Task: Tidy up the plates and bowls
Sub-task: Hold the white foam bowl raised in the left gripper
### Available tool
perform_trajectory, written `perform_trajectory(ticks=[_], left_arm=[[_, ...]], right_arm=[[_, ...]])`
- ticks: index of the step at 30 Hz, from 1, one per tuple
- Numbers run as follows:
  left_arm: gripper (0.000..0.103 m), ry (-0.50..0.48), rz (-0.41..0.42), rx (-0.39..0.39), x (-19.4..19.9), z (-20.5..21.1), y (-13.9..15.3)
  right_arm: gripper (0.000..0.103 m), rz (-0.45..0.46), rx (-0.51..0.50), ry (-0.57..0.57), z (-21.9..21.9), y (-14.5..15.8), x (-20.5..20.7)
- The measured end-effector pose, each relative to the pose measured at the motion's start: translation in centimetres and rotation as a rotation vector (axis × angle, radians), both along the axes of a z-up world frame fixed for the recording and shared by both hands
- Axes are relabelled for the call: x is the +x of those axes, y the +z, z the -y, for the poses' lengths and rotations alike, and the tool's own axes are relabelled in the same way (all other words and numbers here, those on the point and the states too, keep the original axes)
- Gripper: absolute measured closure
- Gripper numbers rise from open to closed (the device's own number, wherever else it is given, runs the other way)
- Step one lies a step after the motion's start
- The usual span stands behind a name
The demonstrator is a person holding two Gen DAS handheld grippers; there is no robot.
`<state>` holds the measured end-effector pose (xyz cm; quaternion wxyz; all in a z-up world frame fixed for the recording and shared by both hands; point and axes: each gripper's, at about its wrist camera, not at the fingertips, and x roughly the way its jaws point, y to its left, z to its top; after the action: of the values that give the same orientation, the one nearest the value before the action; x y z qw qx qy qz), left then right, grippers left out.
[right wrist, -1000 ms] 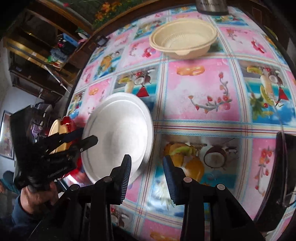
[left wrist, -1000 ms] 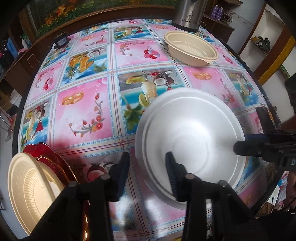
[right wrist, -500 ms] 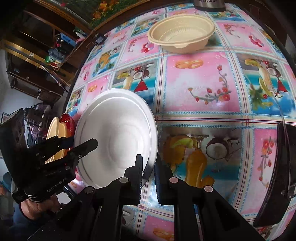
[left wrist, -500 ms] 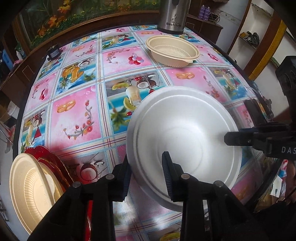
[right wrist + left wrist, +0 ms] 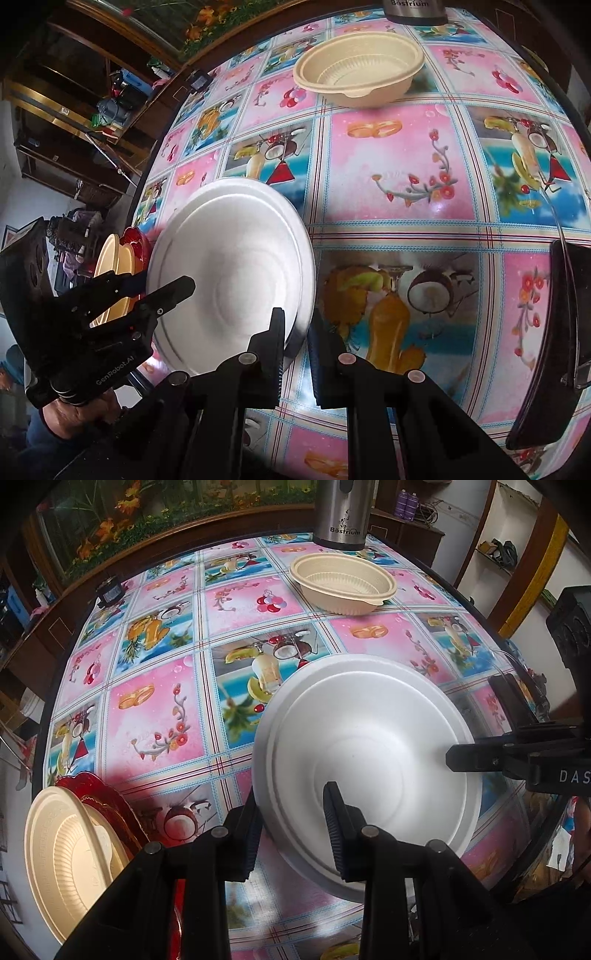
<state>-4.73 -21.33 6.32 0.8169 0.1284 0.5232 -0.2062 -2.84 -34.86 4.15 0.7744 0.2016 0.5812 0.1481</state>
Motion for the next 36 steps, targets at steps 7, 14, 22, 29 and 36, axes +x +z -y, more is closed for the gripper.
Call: perform_trajectory(ticks=[7,14,22,29,36], left_arm=[[0.072,0.001,0.024,0.011,-0.2,0.0,0.3],[0.072,-0.001,0.043,0.021,-0.3,0.0,0.5],[0.072,-0.011,0.060,0.028,-0.4,0.2,0.7],[0.072,-0.011,0.063,0.030,-0.4,0.3,0.8],[0.072,-0.016,0.076,0.037,-0.4,0.5,1.2]], right_arm=[[0.090,0.005,0.002,0.005,-0.1,0.1,0.0],[0.090,0.009,0.004,0.009,-0.3,0.1,0.0],[0.090,0.009,0.003,0.005,-0.3,0.1,0.1],[0.090,0.009,0.004,0.004,-0.3,0.1,0.1],[0.090,0.011,0.003,0.004,-0.3,0.1,0.1]])
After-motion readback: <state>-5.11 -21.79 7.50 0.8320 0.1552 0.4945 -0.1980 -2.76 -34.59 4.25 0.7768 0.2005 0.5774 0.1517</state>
